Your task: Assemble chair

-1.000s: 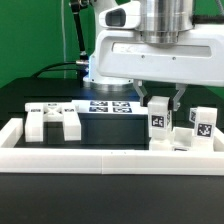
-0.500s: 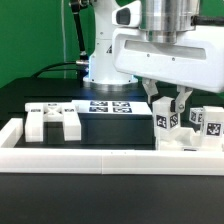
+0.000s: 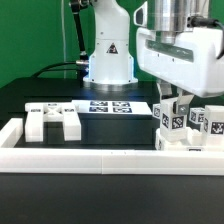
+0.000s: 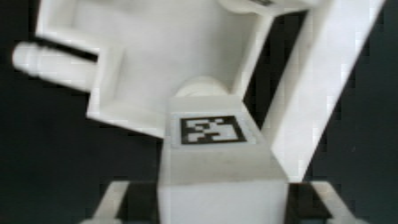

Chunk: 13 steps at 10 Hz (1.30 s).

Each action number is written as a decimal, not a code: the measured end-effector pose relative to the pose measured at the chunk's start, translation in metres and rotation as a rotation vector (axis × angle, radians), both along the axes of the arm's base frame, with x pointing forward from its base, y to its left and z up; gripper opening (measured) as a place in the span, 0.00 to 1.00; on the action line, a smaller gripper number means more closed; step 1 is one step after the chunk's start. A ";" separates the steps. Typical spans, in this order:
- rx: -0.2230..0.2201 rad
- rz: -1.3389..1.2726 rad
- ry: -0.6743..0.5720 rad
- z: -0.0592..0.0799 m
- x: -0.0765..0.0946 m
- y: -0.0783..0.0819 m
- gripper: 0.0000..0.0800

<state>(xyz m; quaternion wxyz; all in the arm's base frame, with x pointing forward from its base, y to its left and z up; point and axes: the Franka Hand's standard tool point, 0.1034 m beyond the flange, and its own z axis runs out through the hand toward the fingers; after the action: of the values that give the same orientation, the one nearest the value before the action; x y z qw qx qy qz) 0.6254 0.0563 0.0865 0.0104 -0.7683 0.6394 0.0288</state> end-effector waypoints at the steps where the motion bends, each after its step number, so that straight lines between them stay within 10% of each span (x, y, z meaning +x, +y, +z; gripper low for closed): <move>1: -0.002 -0.083 0.004 0.000 0.000 0.001 0.37; 4: 0.000 -0.201 0.010 0.000 0.000 0.002 0.37; 6: 0.002 -0.129 0.007 0.000 0.000 0.002 0.70; 8: 0.005 -0.056 0.003 0.001 -0.001 0.002 0.79; 13: 0.013 0.459 -0.041 -0.003 -0.005 -0.003 0.81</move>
Offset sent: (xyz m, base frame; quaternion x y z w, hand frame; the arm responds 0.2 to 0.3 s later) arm 0.0000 0.0000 0.0000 0.0000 0.0000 0.1938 0.9810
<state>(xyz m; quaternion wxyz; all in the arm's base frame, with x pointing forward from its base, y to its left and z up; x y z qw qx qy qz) 0.6205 0.0537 0.0835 0.0215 -0.8940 0.4472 0.0189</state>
